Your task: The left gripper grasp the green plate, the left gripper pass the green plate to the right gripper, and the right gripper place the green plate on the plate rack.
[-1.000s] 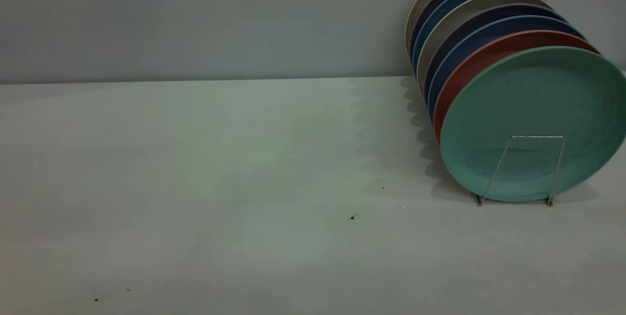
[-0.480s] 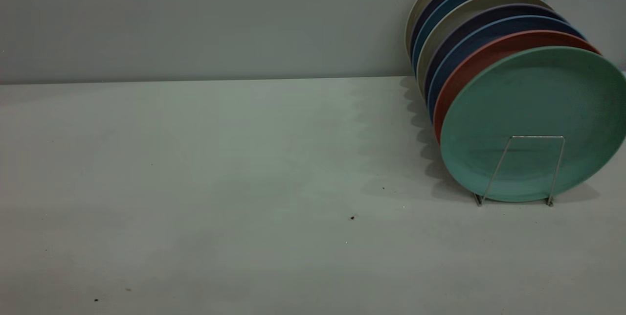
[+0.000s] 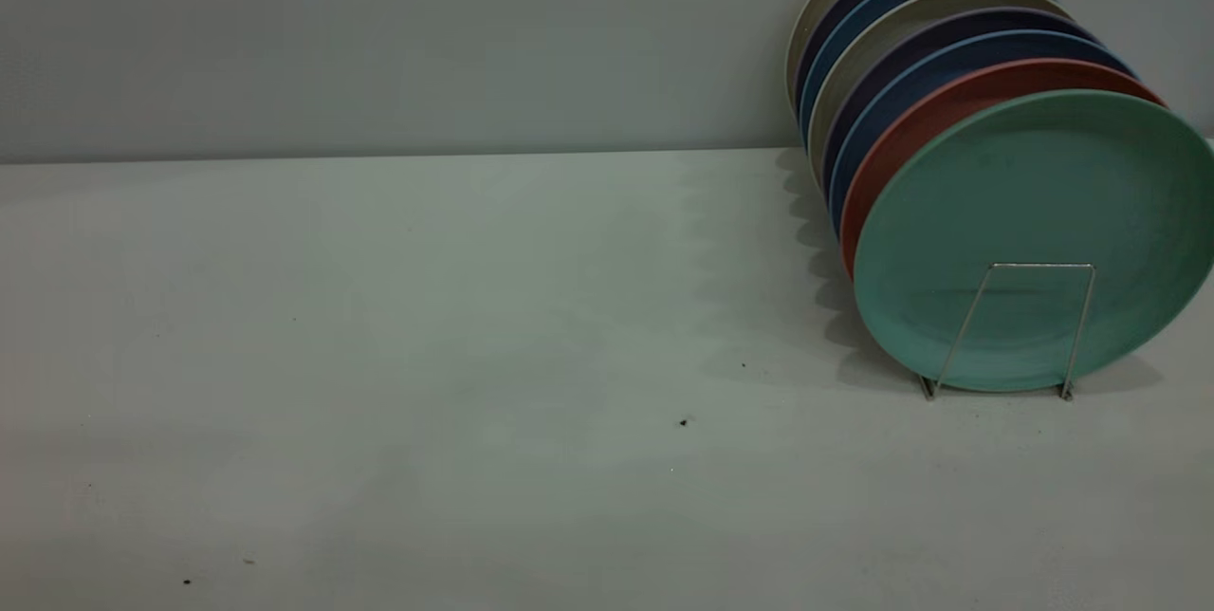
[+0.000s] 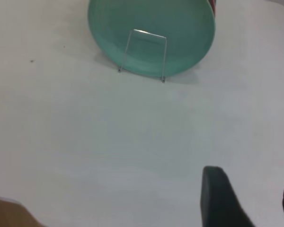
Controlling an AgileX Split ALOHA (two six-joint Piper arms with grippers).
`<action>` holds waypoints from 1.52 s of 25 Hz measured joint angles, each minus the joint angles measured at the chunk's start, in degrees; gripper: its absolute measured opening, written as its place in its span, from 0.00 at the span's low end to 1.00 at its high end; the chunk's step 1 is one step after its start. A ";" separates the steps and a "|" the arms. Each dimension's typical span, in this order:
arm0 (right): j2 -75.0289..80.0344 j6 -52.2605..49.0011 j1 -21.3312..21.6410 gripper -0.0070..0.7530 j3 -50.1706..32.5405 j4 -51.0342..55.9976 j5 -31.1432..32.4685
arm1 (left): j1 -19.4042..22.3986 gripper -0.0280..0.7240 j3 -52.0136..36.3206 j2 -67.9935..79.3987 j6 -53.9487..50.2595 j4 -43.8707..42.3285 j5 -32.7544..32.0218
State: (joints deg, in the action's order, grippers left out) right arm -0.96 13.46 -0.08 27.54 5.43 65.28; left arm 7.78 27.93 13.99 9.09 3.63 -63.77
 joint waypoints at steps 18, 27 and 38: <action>0.00 0.00 -1.97 0.46 0.00 0.36 0.02 | -0.70 0.80 0.00 -14.07 -0.02 0.00 -0.86; 0.00 0.00 -2.76 0.46 0.00 0.47 0.02 | -4.27 0.80 0.00 -15.23 -0.08 0.02 -1.35; -0.18 0.00 -2.76 0.46 0.00 0.47 0.02 | -4.45 0.80 0.00 -15.23 -0.08 0.02 -1.42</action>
State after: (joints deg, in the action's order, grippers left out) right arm -1.14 13.46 -2.85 27.54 5.90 65.29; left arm 3.33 27.93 -1.24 9.00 3.65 -65.19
